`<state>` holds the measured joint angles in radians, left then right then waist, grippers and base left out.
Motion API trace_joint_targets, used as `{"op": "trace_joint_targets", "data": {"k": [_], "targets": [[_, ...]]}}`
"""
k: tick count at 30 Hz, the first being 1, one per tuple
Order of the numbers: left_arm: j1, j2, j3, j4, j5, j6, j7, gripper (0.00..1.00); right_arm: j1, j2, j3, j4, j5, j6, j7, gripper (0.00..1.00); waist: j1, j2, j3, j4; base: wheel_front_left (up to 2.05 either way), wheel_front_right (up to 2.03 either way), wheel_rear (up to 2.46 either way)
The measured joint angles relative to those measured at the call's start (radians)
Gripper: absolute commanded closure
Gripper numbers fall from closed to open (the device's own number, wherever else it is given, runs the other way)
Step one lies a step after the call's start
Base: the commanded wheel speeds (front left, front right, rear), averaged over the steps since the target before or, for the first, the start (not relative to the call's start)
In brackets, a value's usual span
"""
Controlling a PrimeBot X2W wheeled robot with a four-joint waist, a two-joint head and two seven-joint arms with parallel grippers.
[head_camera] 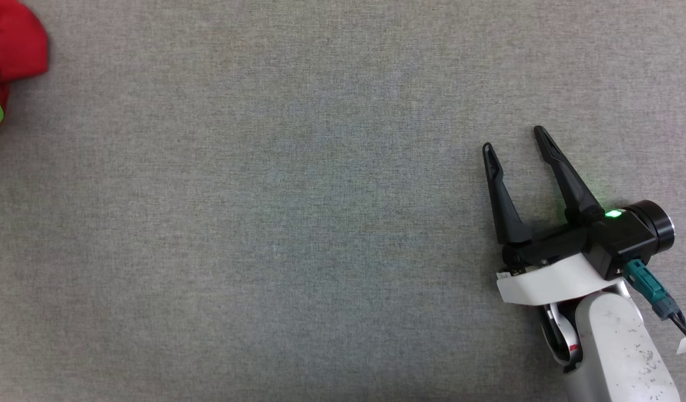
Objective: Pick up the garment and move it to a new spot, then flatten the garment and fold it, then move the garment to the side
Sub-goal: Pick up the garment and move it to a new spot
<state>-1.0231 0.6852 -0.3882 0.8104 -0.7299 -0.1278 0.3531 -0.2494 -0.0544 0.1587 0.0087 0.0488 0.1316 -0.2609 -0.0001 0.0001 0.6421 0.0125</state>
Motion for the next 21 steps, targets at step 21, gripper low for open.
{"op": "trace_joint_targets", "data": {"k": [21], "targets": [[0.115,-0.034,-0.135,-0.135,-0.033,0.000,-0.413,1.00,0.111,0.001,-0.064,0.076,0.020,0.000,0.001,0.00,0.0000,0.0000,-0.265,0.031,0.00,0.00,0.00]]}}
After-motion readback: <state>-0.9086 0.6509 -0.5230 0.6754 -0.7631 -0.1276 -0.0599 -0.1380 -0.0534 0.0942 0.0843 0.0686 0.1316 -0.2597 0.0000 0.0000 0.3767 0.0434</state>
